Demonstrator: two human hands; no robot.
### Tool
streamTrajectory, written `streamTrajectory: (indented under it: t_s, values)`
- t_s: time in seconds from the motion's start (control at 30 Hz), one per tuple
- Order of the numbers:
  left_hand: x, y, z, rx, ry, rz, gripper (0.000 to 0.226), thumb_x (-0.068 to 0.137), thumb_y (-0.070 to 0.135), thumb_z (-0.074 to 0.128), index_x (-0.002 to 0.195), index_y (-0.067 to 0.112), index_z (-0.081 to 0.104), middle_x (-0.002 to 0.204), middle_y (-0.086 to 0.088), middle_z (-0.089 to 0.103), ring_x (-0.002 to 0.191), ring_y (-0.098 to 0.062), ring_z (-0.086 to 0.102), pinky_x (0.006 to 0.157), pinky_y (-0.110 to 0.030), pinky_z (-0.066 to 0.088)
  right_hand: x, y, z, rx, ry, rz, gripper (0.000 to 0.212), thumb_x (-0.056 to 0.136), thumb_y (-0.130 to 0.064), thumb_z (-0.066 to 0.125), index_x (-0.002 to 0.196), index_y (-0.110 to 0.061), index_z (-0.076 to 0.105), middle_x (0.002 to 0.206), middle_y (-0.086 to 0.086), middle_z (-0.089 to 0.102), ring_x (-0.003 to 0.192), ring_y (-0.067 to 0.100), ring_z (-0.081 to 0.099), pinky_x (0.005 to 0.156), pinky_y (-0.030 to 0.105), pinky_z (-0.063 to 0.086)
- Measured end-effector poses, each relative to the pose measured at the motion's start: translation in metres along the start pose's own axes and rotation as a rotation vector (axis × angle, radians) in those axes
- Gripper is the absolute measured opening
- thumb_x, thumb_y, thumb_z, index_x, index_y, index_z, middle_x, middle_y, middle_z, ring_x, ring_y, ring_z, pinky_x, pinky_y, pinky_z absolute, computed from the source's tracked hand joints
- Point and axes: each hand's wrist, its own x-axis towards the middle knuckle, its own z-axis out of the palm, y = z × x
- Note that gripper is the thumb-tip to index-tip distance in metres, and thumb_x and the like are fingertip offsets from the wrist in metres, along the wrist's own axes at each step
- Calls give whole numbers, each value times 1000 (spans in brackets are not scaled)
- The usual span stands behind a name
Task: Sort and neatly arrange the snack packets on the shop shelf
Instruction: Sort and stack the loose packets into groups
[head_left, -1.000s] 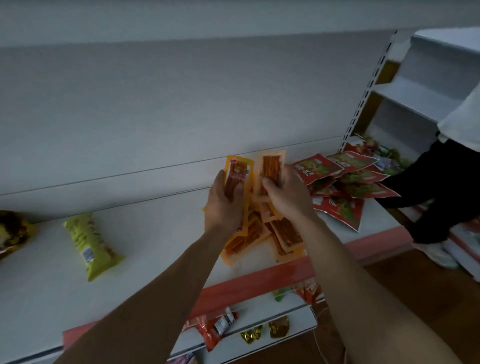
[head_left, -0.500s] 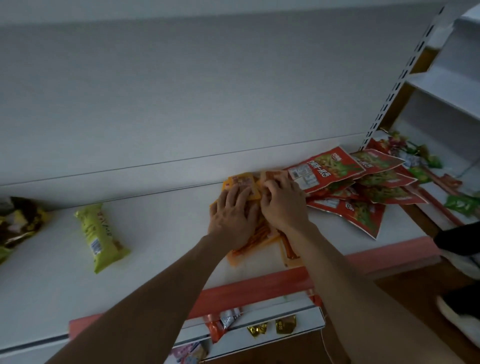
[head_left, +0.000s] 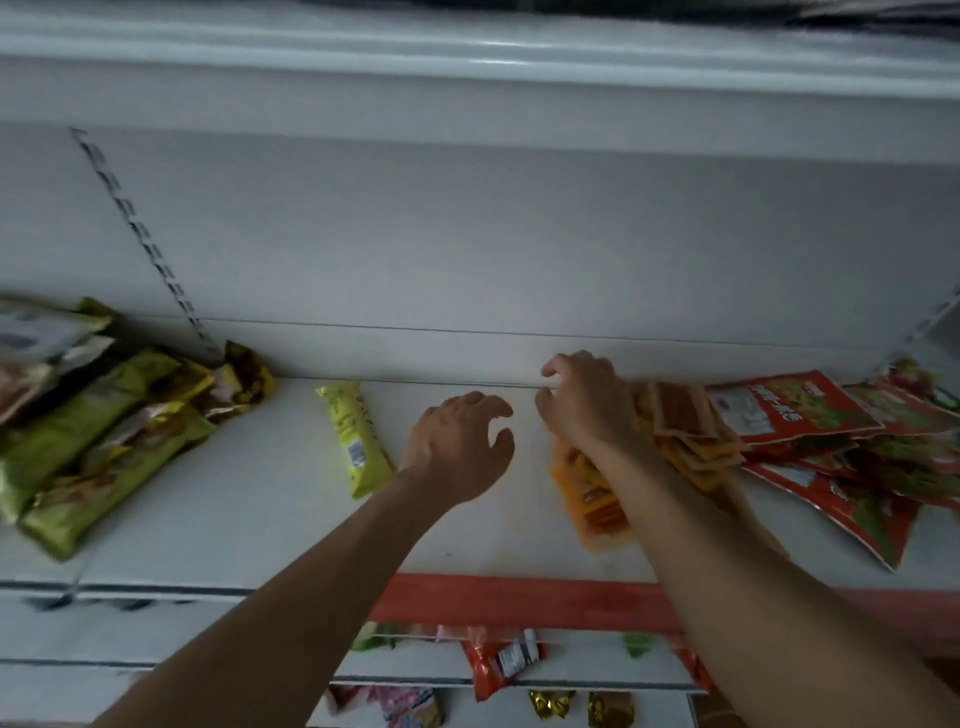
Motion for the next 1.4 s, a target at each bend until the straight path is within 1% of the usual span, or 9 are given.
streamTrajectory:
  t_s: [0.2,0.33,0.57,0.87,1.07,1.2,1.27,1.3,1.4]
  values:
    - [-56,-110,-60,38,178,-103,24,89,27,61,111,21,70,117,0,68,110,-25,61,94,-37,45,-17,-134,63,217,-199,-48,63,88,-64,52,136,-24,48,141,6,45,129,30,40,97,42,41]
    - [-93,-188,-95,222,359,-214,33,84,33,70,114,21,70,132,-4,60,134,-33,43,109,-48,31,-47,-194,108,187,-376,-114,93,82,-71,54,153,-22,19,155,11,26,140,33,30,111,46,32]
    - [-124,-289,-131,444,140,-421,80,80,54,62,150,34,27,162,-2,11,148,-30,10,116,-51,15,-68,-222,144,187,-19,-167,71,90,-31,59,152,-18,27,148,6,42,132,28,42,110,43,31]
    - [-118,-298,-119,170,110,-305,81,76,56,67,146,37,32,160,1,20,144,-24,24,114,-43,27,-79,-252,154,534,102,20,59,91,-5,58,147,-15,42,147,10,44,134,27,43,107,35,36]
    - [-95,-241,-89,-109,190,-242,63,89,54,58,143,26,43,158,-4,27,145,-25,24,113,-43,29,-92,-270,152,778,118,145,51,99,-16,53,148,-21,39,153,4,36,141,17,33,112,28,28]
    - [-89,-235,-103,-643,168,-277,51,95,54,46,141,32,45,155,11,30,138,1,26,105,-14,24,-92,-274,149,690,73,159,60,94,-44,57,148,-30,36,162,3,16,148,16,17,115,29,20]
    - [-96,-246,-119,-534,337,-113,43,94,44,47,133,26,55,146,7,43,128,5,35,98,-10,33,-94,-280,152,569,7,120,73,82,-58,66,146,-36,37,164,2,4,148,21,14,115,36,23]
    - [-97,-259,-123,-380,407,-38,41,94,37,51,130,20,58,142,0,48,130,-6,40,102,-21,39,-95,-283,154,515,-28,105,80,77,-60,69,146,-37,36,164,2,-2,148,24,14,115,38,25]
    - [-99,-292,-125,25,218,-85,51,97,35,51,143,13,45,150,-14,40,141,-32,31,114,-47,28,-92,-288,156,448,-102,119,85,72,-57,72,146,-35,35,163,-2,-12,146,29,17,111,40,30]
